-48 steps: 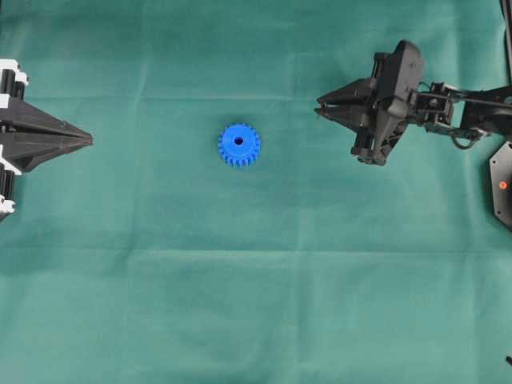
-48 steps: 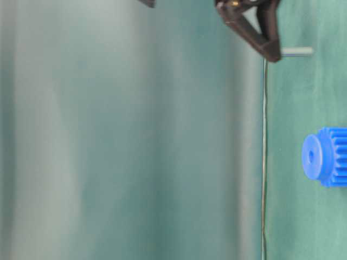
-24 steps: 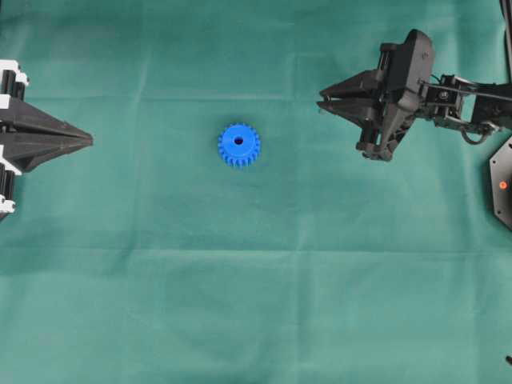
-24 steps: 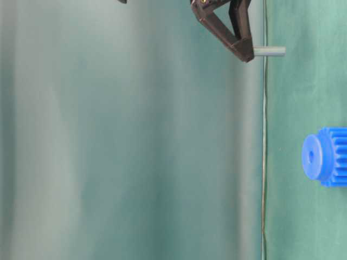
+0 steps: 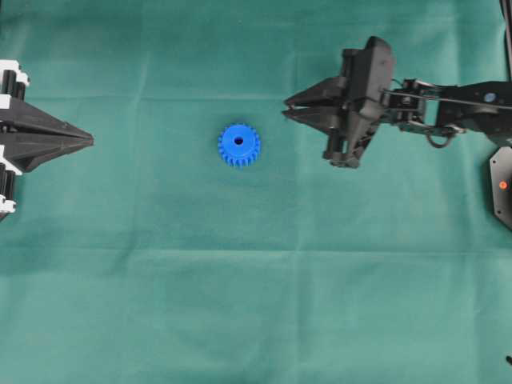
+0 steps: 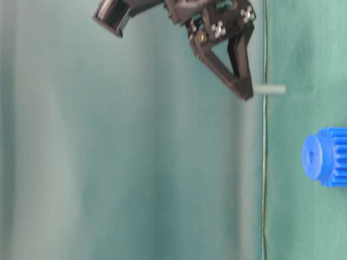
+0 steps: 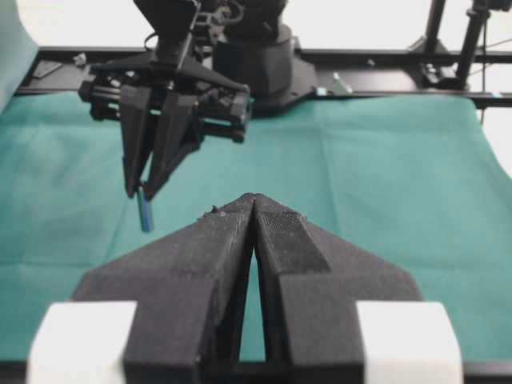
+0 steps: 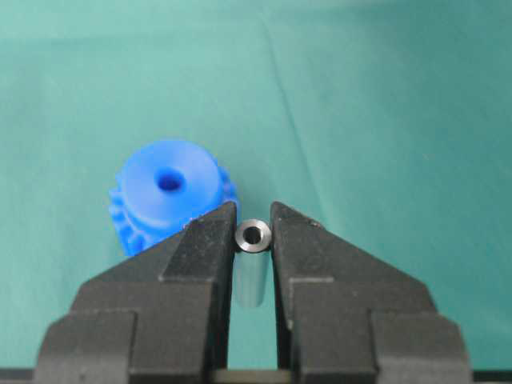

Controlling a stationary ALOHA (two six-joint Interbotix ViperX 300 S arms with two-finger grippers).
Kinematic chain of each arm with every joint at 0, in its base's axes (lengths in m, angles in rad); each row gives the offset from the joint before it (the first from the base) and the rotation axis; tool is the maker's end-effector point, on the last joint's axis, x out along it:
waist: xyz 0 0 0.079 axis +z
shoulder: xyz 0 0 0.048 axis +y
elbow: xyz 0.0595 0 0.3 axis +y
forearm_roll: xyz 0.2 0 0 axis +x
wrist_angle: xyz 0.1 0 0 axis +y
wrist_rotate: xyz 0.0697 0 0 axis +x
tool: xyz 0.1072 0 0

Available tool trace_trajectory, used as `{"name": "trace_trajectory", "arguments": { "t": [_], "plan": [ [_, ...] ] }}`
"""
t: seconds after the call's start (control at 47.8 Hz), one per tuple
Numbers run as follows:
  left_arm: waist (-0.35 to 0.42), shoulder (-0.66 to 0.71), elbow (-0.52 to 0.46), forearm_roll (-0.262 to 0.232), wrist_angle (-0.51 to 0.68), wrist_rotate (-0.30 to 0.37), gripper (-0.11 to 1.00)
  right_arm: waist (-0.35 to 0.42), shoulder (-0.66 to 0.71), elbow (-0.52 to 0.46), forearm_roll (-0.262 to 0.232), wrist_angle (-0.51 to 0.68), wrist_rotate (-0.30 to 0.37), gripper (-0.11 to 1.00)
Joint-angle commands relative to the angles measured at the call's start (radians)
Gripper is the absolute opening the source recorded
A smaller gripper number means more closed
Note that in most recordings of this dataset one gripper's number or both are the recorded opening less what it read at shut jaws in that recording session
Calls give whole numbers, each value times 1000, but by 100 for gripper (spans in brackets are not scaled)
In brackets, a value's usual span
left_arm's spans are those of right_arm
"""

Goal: Insert the shaft placed at a random location into the center hole of the small gear at another random location.
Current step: 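Lift the shaft and carry it left over the blue gear's hole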

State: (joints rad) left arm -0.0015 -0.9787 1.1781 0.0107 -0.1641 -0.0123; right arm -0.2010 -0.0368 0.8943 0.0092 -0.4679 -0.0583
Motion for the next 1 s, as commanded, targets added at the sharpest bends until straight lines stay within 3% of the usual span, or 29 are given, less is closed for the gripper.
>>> {"name": "trace_trajectory", "arguments": {
  "t": [0.0, 0.418, 0.982],
  "plan": [
    [0, 9, -20, 2, -5, -2, 0, 14, 11, -58, 3, -2, -2, 14],
    [0, 11, -18, 3, -5, -2, 0, 57, 107, -193, 8, 31, -2, 14],
    [0, 11, -18, 3, -5, -2, 0, 64, 144, -233, 17, 31, 0, 14]
  ]
}}
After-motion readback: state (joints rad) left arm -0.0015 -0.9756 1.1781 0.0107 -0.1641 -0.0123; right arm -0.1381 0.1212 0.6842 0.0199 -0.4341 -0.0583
